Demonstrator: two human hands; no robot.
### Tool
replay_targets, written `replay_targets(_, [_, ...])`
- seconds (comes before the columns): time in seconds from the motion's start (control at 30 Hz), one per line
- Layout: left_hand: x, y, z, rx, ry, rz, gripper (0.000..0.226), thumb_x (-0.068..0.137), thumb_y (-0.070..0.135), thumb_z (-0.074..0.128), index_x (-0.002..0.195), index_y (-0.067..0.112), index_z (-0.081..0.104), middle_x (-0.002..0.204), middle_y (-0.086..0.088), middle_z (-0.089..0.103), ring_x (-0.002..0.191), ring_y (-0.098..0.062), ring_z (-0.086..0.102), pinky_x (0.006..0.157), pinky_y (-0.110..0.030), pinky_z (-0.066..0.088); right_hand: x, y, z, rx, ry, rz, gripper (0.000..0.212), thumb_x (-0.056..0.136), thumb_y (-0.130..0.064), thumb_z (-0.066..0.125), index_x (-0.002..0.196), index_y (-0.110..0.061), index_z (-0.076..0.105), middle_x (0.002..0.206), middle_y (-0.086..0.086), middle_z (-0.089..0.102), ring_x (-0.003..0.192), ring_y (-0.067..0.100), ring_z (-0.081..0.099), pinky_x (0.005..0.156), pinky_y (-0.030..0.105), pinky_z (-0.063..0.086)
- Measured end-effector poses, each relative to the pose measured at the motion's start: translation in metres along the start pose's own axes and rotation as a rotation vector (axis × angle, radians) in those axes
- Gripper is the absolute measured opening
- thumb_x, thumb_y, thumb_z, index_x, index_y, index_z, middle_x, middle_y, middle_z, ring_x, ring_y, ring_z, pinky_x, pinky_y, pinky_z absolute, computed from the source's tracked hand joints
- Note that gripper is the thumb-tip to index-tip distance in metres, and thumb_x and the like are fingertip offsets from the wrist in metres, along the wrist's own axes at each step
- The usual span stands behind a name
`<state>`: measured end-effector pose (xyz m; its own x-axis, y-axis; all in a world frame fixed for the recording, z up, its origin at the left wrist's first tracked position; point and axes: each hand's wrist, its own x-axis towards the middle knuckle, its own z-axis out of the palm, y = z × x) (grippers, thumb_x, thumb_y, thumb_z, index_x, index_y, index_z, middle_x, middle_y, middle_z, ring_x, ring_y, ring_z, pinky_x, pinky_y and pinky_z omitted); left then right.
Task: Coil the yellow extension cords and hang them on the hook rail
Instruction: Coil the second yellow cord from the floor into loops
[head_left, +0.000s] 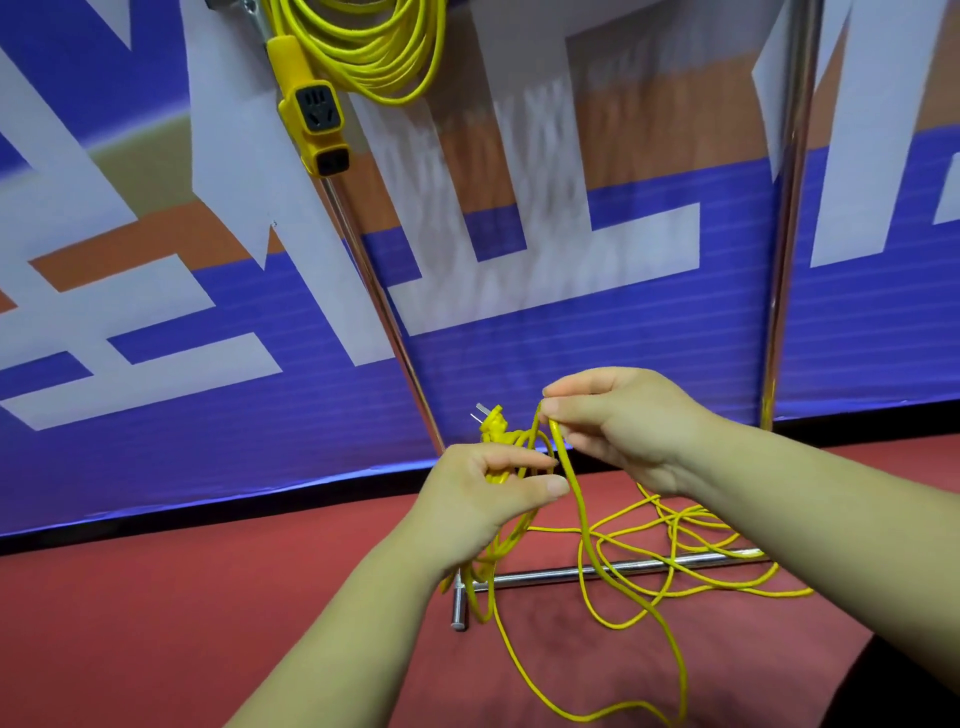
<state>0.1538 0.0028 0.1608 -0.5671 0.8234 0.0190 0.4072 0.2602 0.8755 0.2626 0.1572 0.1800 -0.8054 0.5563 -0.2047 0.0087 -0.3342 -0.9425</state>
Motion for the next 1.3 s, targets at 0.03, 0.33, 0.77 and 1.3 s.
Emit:
replay_targets(0.03, [0.001, 0.001, 0.004, -0.009, -0.008, -0.005, 0.02, 0.077, 0.029, 0.086, 0.094, 0.023, 0.08, 0.052, 0.013, 0.048, 0.046, -0.005, 0.039, 0.051, -0.016, 0.032, 0.0, -0.001, 0.0, 0.027, 0.021, -0.009, 0.014, 0.082, -0.007, 0.078, 0.095, -0.01, 0.073, 0.083, 0.005, 0.076, 0.067, 0.009, 0.069, 0.056, 0.017, 0.053])
replay_targets(0.33, [0.014, 0.008, 0.025, -0.058, -0.093, -0.034, 0.029, 0.094, 0.024, 0.071, 0.07, 0.009, 0.064, 0.051, 0.003, 0.035, 0.045, -0.015, 0.028, 0.048, -0.024, 0.023, 0.008, -0.007, -0.006, 0.087, 0.079, -0.118, 0.011, 0.083, -0.009, 0.077, 0.093, -0.008, 0.071, 0.08, 0.008, 0.073, 0.069, 0.012, 0.07, 0.065, 0.022, 0.057])
replay_targets(0.77, [0.018, 0.02, -0.047, -0.868, 0.181, 0.107, 0.015, 0.091, 0.025, 0.055, 0.084, 0.012, 0.056, 0.063, 0.002, 0.036, 0.036, -0.003, 0.027, 0.034, -0.015, 0.026, 0.013, 0.064, -0.007, -0.94, -0.396, -0.18, 0.033, 0.082, -0.035, 0.075, 0.091, -0.034, 0.044, 0.115, -0.001, 0.063, 0.101, 0.015, 0.063, 0.091, 0.041, 0.051])
replay_targets(1.3, [0.017, -0.041, -0.081, -0.369, 0.478, -0.19, 0.026, 0.106, 0.016, 0.047, 0.127, 0.017, 0.063, 0.069, 0.0, 0.046, 0.045, -0.011, 0.031, 0.04, -0.019, 0.03, 0.02, 0.045, 0.008, -0.269, -0.129, 0.001, 0.014, 0.088, -0.001, 0.07, 0.092, -0.01, 0.06, 0.089, 0.018, 0.073, 0.077, 0.022, 0.074, 0.07, 0.031, 0.06])
